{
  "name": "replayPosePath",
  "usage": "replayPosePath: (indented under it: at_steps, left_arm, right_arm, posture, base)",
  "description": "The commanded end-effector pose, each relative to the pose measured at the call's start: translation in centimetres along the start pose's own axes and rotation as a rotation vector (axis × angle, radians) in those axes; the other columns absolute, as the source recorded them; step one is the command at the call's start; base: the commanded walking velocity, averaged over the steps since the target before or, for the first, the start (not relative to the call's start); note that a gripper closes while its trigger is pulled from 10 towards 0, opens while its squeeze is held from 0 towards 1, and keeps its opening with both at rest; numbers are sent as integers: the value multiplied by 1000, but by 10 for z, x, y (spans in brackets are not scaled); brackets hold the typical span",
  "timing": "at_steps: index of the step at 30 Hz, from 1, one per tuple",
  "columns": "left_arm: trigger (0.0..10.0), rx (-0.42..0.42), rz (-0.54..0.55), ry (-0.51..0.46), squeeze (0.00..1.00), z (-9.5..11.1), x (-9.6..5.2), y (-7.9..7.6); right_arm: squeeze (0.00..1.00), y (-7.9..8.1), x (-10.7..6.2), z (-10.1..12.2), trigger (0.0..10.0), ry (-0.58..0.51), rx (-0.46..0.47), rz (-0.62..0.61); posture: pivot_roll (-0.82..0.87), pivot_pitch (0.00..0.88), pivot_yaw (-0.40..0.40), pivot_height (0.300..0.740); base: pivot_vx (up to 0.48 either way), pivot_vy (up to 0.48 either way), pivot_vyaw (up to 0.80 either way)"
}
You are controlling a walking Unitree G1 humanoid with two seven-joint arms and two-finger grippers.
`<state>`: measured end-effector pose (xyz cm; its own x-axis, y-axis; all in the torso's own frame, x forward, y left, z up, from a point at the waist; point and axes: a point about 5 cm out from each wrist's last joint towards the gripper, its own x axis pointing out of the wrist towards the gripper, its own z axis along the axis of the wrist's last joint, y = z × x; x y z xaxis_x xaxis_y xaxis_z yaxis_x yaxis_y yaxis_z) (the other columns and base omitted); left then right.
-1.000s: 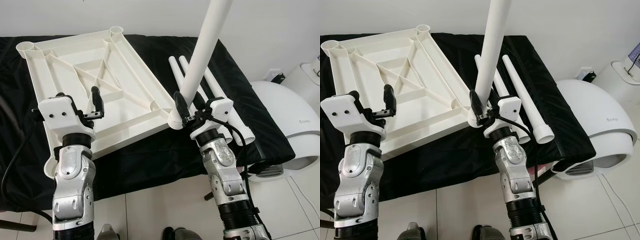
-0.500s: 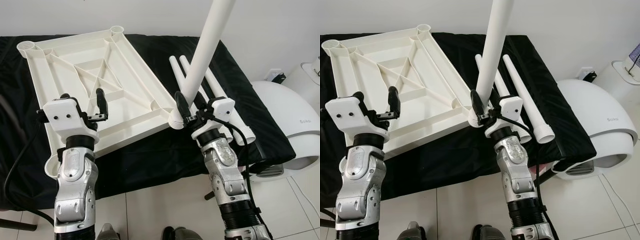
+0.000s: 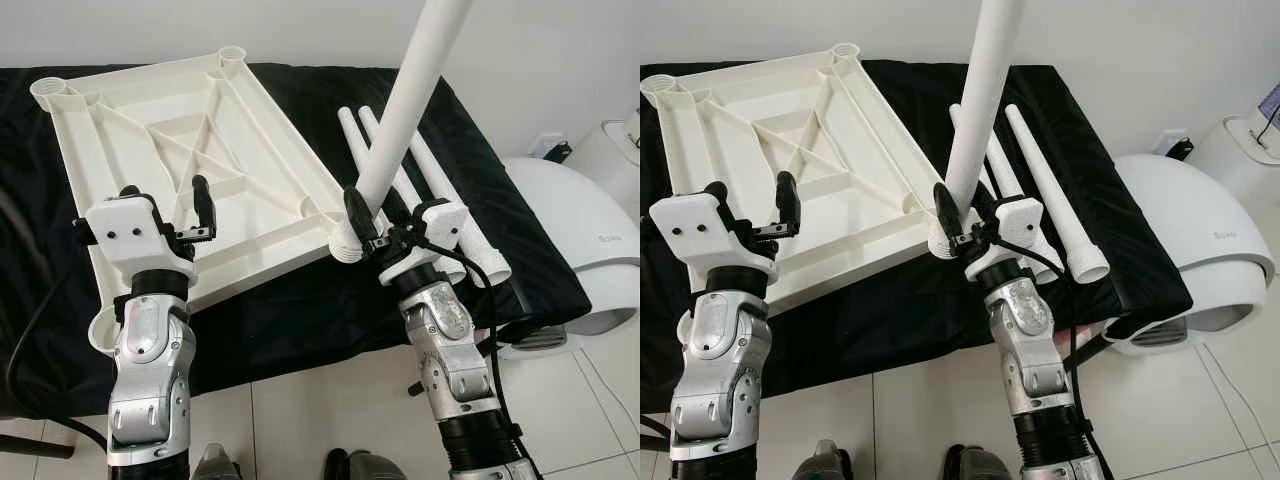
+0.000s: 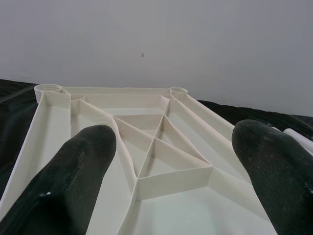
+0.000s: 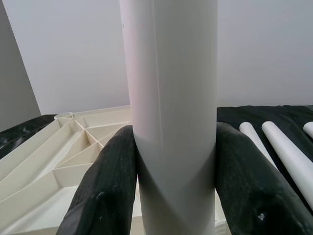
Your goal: Building children table
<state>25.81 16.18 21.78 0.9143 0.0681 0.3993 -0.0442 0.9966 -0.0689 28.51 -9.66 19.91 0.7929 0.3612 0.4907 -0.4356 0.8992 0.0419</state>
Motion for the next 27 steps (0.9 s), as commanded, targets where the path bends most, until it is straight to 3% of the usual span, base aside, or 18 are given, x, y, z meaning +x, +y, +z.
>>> replayPosePath:
  at_steps: [1,19,27]
  left_arm:
    - [10000,11,-8,-1,0,0,-2,-1]
    - [10000,52,-25,15,0,-3,-5,4]
    - [10000,64,-22,78,0,-17,-15,3]
  right_arm:
    - [0,-1,-5,-1,10000,11,5,-5]
    - [0,-11,-19,0,10000,36,-26,-28]
    - [0,-11,-25,-12,10000,80,-29,-36]
  posture:
    - [124,132,-68,740]
    - [121,139,-63,740]
    - [128,144,-68,740]
  base:
    - [0,0,0]
    - [0,0,0]
    - [0,0,0]
